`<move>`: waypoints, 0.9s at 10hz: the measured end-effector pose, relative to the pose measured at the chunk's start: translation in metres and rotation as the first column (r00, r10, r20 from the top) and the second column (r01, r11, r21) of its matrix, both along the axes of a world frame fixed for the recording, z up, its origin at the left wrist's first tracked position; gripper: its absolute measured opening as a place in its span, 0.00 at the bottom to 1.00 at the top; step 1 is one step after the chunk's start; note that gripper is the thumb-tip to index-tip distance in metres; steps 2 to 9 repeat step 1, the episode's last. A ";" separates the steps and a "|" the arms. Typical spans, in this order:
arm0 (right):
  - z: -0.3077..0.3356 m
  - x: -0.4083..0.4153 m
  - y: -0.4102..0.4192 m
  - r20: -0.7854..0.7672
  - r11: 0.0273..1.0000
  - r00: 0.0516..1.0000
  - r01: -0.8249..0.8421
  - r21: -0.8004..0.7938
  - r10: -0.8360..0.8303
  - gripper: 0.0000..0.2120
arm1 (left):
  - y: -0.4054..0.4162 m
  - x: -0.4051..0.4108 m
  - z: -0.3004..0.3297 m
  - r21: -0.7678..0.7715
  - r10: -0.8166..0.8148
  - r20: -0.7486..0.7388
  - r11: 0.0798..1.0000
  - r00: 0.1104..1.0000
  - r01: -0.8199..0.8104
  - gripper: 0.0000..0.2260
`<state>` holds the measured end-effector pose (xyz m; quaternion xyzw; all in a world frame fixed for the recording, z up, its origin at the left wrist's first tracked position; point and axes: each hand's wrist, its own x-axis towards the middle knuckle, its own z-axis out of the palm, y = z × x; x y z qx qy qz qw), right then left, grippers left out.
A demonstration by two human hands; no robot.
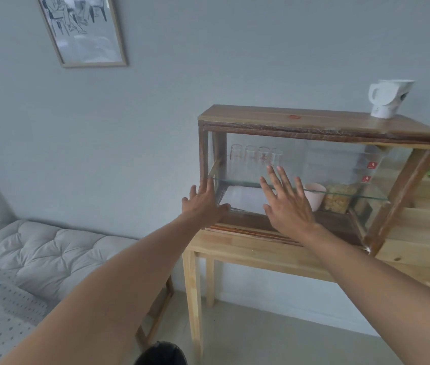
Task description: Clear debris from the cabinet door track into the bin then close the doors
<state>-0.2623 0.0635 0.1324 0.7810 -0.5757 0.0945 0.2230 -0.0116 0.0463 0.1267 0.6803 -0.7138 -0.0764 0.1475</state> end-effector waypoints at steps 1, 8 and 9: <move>0.008 -0.031 0.023 0.010 0.987 0.990 0.141 0.079 -0.142 0.37 | 0.010 -0.013 0.015 0.011 -0.076 0.103 0.997 0.992 0.075 0.48; 0.008 -0.031 0.023 0.010 0.987 0.990 0.141 0.079 -0.142 0.37 | 0.010 -0.013 0.015 0.011 -0.076 0.103 0.997 0.992 0.075 0.48; 0.008 -0.031 0.023 0.010 0.987 0.990 0.141 0.079 -0.142 0.37 | 0.010 -0.013 0.015 0.011 -0.076 0.103 0.997 0.992 0.075 0.48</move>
